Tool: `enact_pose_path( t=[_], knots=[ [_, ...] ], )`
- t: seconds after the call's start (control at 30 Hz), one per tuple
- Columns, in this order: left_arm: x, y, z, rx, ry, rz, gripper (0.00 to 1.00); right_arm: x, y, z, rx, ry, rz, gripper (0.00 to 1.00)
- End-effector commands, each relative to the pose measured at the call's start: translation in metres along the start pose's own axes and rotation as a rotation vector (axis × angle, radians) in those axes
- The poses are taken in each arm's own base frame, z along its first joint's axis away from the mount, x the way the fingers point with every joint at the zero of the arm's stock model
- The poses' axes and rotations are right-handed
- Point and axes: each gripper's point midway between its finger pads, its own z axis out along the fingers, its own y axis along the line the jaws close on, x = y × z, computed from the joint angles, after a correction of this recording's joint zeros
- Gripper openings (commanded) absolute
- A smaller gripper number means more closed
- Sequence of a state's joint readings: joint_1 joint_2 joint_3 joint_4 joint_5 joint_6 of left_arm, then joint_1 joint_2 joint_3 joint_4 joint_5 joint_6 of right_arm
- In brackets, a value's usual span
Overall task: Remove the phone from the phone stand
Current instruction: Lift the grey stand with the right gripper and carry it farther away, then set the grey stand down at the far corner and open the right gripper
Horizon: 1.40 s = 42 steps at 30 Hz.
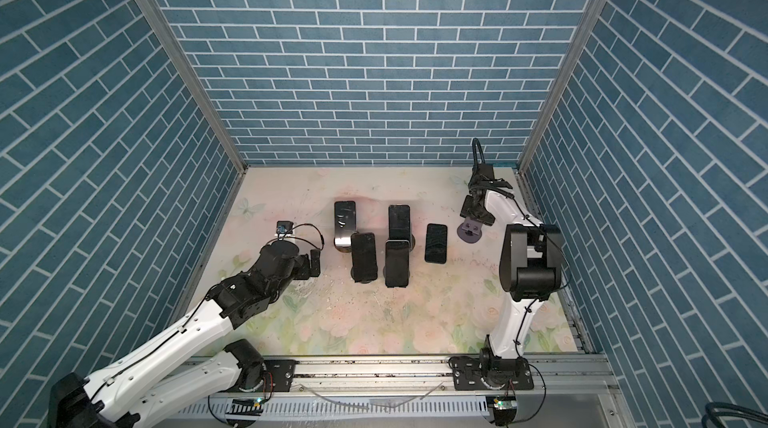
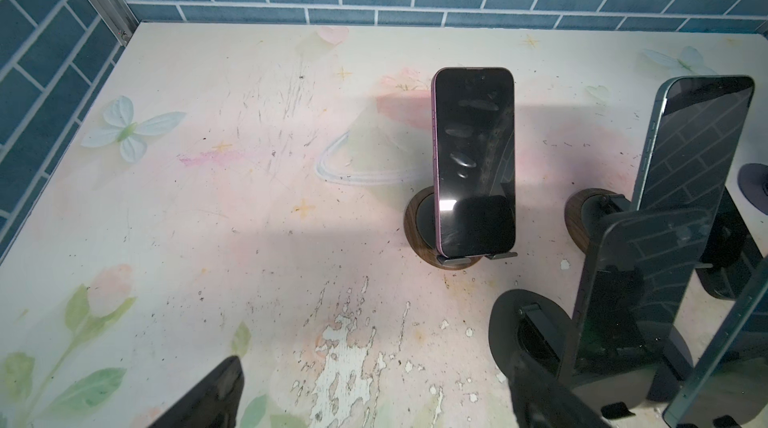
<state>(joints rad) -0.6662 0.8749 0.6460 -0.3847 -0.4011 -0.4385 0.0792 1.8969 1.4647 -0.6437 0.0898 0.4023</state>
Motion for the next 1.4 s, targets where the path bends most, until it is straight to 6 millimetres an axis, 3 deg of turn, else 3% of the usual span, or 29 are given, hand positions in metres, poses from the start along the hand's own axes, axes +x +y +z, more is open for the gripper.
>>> enact_pose_path(
  t=[0.0, 0.23, 0.37, 0.47, 0.7, 1.0, 1.13, 1.37],
  knots=[
    [-0.001, 0.002, -0.003, -0.008, -0.004, -0.005, 1.00, -0.013, 0.003, -0.006, -0.006, -0.019, -0.032, 0.57],
    [0.000, 0.001, -0.002, -0.001, -0.005, 0.002, 1.00, -0.015, 0.004, -0.011, -0.009, -0.015, -0.036, 0.73],
    [0.000, 0.000, -0.003, 0.002, -0.002, 0.007, 1.00, -0.018, 0.004, -0.023, -0.015, -0.038, -0.037, 0.90],
    [0.000, 0.002, -0.002, -0.009, 0.001, 0.004, 1.00, -0.021, 0.001, -0.036, -0.012, -0.064, -0.034, 0.96],
    [0.001, 0.001, -0.001, -0.012, 0.008, 0.003, 1.00, -0.014, -0.006, -0.068, -0.019, -0.110, -0.024, 0.97],
    [0.002, 0.005, 0.003, -0.047, 0.013, -0.036, 1.00, 0.027, -0.017, -0.094, -0.053, -0.137, 0.011, 0.96],
    [0.005, 0.014, 0.004, -0.114, 0.039, -0.031, 1.00, 0.049, -0.007, -0.105, -0.149, -0.144, 0.047, 0.96],
    [0.006, 0.004, 0.012, -0.069, 0.033, -0.058, 1.00, 0.084, 0.010, -0.122, -0.226, -0.125, 0.022, 0.96]
  ],
)
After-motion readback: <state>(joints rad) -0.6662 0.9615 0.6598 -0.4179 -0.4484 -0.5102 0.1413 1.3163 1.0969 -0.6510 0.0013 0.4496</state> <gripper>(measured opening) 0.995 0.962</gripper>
